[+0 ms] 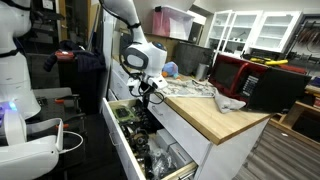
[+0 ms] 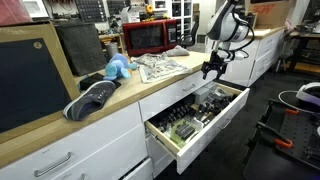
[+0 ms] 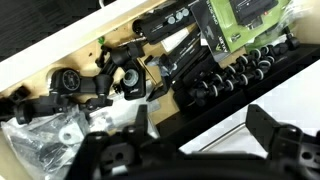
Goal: Open the right second drawer of the cabinet to the left
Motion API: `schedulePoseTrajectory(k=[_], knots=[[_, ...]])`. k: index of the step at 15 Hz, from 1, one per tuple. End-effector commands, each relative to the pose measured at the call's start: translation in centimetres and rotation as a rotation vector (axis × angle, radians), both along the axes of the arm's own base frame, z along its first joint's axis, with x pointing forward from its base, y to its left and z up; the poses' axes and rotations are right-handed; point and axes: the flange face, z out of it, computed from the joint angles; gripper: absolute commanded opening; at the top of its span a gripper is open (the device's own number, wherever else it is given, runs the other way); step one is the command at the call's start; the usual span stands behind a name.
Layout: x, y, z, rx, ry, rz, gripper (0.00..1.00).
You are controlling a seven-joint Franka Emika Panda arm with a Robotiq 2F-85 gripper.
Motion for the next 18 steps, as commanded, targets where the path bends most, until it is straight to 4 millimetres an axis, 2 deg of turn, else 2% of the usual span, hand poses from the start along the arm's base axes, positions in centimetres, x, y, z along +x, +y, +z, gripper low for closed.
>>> schedulePoseTrajectory(k=[1, 5, 9, 18], knots=[[-0.7, 0.2, -2.2, -0.052, 0.018, 0.012, 1.00], [-3.6, 1.8, -3.3, -0.034, 0.097, 0.155, 1.00], [-5.2, 3.8, -2.0, -0.039, 0.146, 0.303, 1.00], [-6.3, 7.4, 7.6, -0.055, 0.024, 0.496, 1.00]])
